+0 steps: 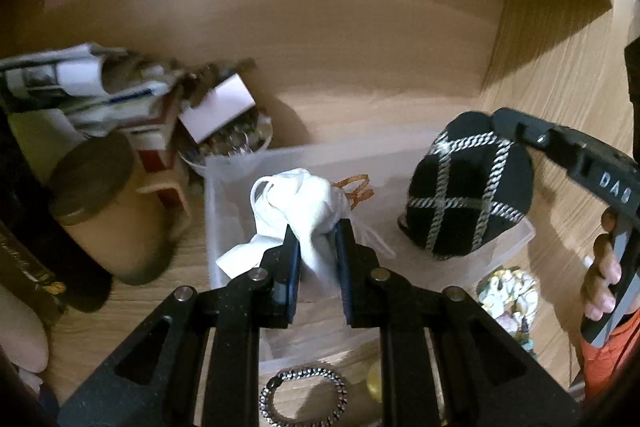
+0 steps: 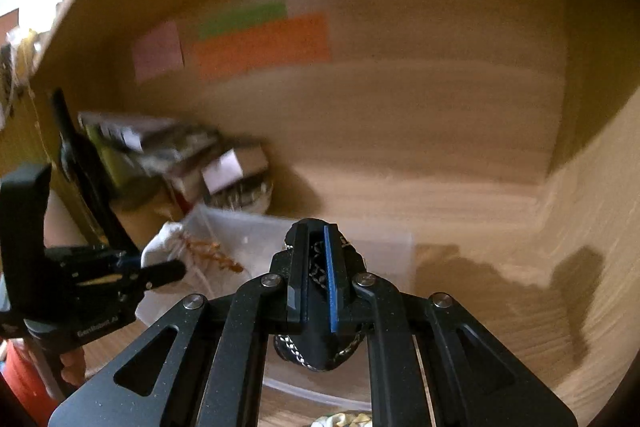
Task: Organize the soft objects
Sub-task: 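Lower the white mask into the clear box with the left tool while the right tool drops the beanie in, then grasp the beaded bracelet with the left tool while the right tool grasps the floral scrunchie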
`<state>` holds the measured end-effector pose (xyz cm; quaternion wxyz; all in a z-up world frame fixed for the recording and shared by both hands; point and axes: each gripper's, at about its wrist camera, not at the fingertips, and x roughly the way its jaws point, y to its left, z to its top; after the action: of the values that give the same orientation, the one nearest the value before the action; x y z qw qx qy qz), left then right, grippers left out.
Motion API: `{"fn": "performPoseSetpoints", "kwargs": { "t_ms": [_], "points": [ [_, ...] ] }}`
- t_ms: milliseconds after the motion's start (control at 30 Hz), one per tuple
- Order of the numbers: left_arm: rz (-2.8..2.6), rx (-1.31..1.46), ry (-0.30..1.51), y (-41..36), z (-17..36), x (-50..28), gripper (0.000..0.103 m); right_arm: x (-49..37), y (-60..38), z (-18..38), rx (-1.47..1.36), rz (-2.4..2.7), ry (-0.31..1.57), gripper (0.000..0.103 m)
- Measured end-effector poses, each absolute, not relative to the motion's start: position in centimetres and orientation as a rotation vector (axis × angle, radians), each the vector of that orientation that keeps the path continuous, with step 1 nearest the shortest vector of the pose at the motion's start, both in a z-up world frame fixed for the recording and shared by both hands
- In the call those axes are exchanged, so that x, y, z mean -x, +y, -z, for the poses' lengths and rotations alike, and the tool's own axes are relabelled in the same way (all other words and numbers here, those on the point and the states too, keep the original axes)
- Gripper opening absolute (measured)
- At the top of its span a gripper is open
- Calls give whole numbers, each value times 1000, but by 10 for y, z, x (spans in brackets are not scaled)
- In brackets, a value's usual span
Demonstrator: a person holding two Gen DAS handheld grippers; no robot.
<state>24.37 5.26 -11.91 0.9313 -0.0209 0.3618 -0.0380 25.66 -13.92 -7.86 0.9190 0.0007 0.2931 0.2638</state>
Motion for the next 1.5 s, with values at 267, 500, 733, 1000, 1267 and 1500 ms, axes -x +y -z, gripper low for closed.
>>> {"fn": "performPoseSetpoints", "kwargs": {
  "t_ms": [267, 500, 733, 1000, 1267, 1500],
  "points": [
    [89, 14, 813, 42, 138, -261, 17, -274, -125, 103, 61, -551, 715, 7],
    [87, 25, 837, 41, 143, -269, 21, -279, -111, 121, 133, -564, 803, 7],
    [79, 34, 814, 44, 138, -264, 52, -273, -116, 117, 155, -559, 813, 40],
    [66, 32, 720, 43, 109, -237, 63, -249, -124, 94, 175, -568, 731, 53],
    [48, 15, 602, 46, 76, -197, 89, -218, -149, 61, 138, -556, 608, 82],
    [14, 27, 575, 58, 70, -165, 101, -197, -172, 57, 119, -535, 591, 85]
  ]
}}
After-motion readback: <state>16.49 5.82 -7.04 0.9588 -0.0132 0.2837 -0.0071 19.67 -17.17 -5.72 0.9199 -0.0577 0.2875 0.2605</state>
